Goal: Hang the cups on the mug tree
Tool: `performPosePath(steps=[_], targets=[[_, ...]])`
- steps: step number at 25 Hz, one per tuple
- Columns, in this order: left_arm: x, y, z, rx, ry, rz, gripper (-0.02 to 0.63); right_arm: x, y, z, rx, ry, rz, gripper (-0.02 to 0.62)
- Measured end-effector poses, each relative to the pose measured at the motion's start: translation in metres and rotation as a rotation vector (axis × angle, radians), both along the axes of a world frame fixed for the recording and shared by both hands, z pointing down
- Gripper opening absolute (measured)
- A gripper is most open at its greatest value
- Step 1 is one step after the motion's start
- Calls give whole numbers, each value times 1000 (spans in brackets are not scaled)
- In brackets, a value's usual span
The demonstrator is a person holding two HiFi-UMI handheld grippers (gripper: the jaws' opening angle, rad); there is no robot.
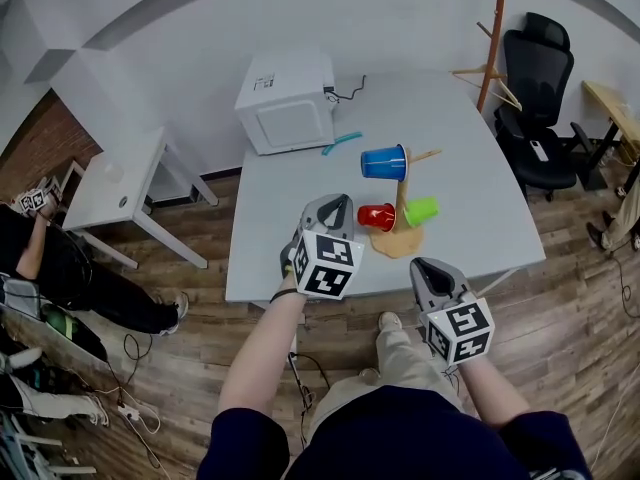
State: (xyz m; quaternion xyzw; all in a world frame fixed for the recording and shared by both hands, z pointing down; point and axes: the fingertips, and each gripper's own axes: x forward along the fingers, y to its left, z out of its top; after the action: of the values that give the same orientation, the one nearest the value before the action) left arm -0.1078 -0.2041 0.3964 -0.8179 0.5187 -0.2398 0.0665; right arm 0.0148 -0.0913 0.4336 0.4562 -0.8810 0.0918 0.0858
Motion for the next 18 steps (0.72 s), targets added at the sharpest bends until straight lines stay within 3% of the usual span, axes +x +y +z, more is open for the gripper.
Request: performPosePath(steps=[11, 18], targets=[[4, 46, -1, -5, 284, -33, 18, -2, 0, -5, 6, -20, -11, 34], [-10, 70, 9, -16, 384, -111, 18, -3, 1, -4, -5, -40, -9, 34]])
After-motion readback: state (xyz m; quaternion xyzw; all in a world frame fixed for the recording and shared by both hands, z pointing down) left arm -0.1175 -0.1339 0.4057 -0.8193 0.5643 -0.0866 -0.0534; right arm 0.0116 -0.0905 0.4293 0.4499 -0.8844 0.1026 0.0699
